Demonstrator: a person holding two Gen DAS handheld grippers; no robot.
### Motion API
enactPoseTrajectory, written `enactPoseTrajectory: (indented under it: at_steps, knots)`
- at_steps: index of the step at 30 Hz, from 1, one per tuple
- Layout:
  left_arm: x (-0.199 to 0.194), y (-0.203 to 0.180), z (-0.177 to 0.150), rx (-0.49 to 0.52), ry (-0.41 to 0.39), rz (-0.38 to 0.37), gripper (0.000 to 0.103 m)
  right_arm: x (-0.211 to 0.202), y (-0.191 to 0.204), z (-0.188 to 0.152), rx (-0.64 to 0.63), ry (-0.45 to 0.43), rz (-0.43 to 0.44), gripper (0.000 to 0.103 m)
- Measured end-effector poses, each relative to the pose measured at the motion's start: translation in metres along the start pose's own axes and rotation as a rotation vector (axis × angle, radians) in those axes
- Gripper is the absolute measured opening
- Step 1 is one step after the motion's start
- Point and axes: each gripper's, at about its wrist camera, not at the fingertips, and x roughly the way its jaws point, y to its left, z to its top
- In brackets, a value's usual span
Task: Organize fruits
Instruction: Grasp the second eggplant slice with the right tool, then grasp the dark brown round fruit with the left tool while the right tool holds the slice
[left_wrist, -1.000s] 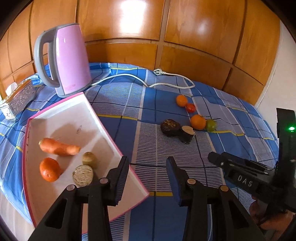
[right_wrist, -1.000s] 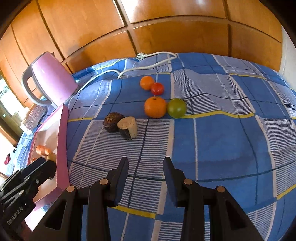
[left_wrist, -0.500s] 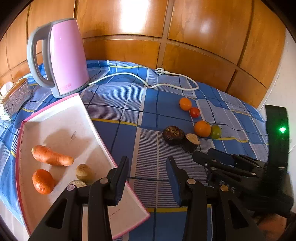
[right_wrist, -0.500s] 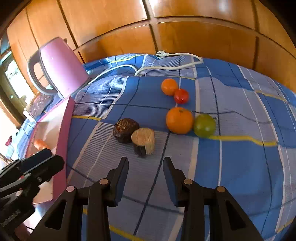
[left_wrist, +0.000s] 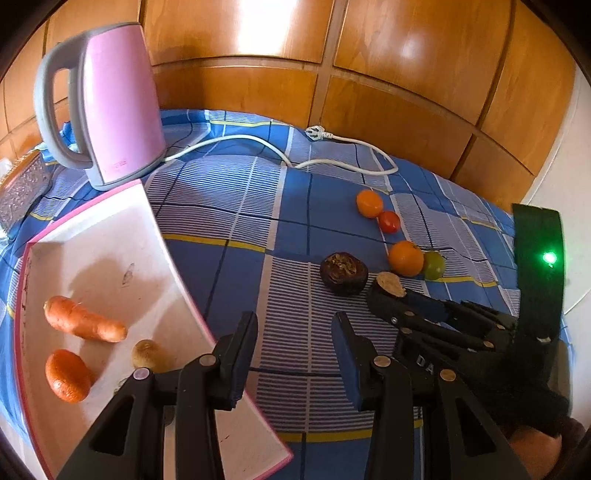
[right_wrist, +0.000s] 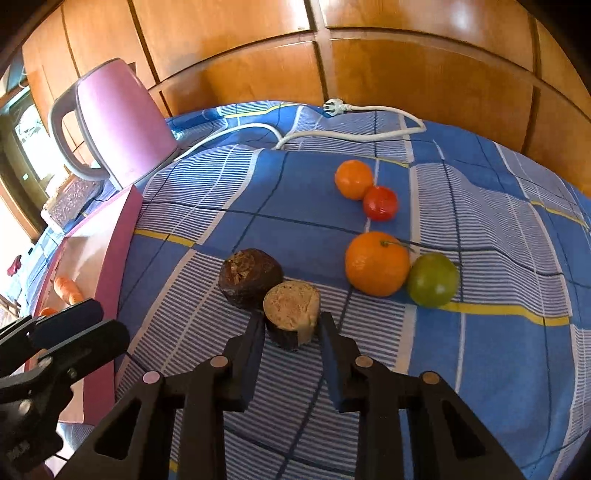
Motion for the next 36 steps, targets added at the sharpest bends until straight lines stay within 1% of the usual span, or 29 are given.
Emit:
enactPoseTrajectory:
  at_steps: [5,12,20,21,23,25,26,30,31,32,36]
  knots:
    - [0.012,-0.008,0.004,0.004,0.033,-0.028,0.042,-0.010,-0.012,-0.008,0.042,0.011,-0.029,0.030]
    - [0.030,-0.024,0.010,0.011,0.065,-0.058,0.042,-0.021,-0.024,-0.020,0.050,0.000,-0.081,0.030]
    - [0.052,-0.035,0.026,0.011,0.088,-0.056,0.043,-0.022,-0.028,-0.024,0.040,-0.024,-0.080,0.030]
    - [0.055,-0.036,0.028,0.011,0.091,-0.055,0.044,-0.022,-0.028,-0.025,0.040,-0.027,-0.077,0.030]
    - [0.060,-0.038,0.031,0.003,0.097,-0.053,0.053,-0.023,-0.030,-0.025,0.043,-0.033,-0.071,0.030]
    - [0.064,-0.040,0.033,-0.005,0.095,-0.058,0.057,-0.023,-0.030,-0.026,0.043,-0.034,-0.067,0.030]
    - [0.066,-0.042,0.034,-0.004,0.096,-0.059,0.057,-0.023,-0.030,-0.026,0.044,-0.032,-0.065,0.030]
    - [0.078,-0.045,0.036,0.009,0.106,-0.033,0.055,-0.023,-0.031,-0.027,0.045,-0.041,-0.063,0.030]
    - [0.082,-0.045,0.036,0.008,0.110,-0.025,0.048,-0.023,-0.031,-0.028,0.044,-0.044,-0.062,0.031]
    - [0.083,-0.045,0.037,0.013,0.102,-0.014,0.043,-0.022,-0.031,-0.028,0.044,-0.046,-0.060,0.031]
    - [0.079,-0.043,0.033,0.020,0.078,-0.029,0.043,-0.021,-0.031,-0.029,0.043,-0.054,-0.063,0.032]
